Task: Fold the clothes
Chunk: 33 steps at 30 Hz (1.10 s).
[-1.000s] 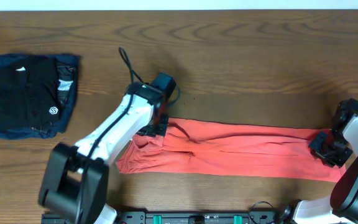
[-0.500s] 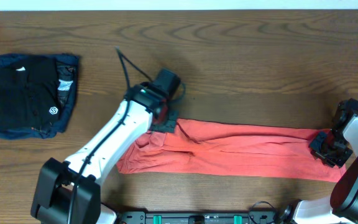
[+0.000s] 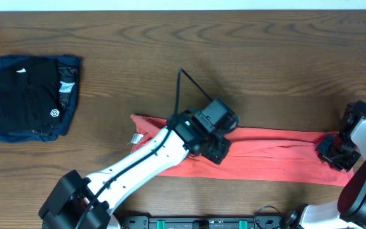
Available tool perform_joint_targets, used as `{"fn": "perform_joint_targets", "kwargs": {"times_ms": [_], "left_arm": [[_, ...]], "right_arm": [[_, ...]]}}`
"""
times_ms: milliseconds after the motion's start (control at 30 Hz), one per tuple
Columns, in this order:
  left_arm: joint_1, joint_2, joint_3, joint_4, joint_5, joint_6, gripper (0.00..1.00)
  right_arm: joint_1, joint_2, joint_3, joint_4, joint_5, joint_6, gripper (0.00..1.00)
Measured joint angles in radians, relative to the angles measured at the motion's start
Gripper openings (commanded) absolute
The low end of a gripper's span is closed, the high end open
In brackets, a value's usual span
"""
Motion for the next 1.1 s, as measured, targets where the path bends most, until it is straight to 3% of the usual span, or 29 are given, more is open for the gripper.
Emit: {"fn": "perform_joint_targets", "kwargs": {"times_ms": [67,233,300,367,533,700,867,1100], "left_arm": [[-0.018,0.0,0.0,-0.001,-0.021,-0.029,0.15],[-0.032,0.0,0.0,0.0,-0.05,-0.063,0.17],[-0.032,0.0,0.0,0.003,-0.06,-0.07,0.3],[-0.032,0.0,0.0,0.01,-0.065,-0.081,0.35],[-0.032,0.006,0.0,0.016,-0.078,-0.084,0.31],[-0.015,0.006,0.0,-0.023,-0.196,-0.084,0.31],[0.097,-0.04,0.0,-0.034,-0.345,-0.084,0.31],[0.289,-0.027,0.001,-0.036,-0.432,-0.084,0.31]], "right_arm": [[0.0,0.0,0.0,0.0,0.0,0.0,0.27],[0.0,0.0,0.0,0.0,0.0,0.0,0.27],[0.0,0.0,0.0,0.0,0.0,0.0,0.27],[0.0,0.0,0.0,0.0,0.0,0.0,0.27],[0.0,0.0,0.0,0.0,0.0,0.0,0.27],[0.0,0.0,0.0,0.0,0.0,0.0,0.27],[0.0,0.0,0.0,0.001,-0.001,0.0,0.27],[0.0,0.0,0.0,0.001,-0.001,0.0,0.27]]}}
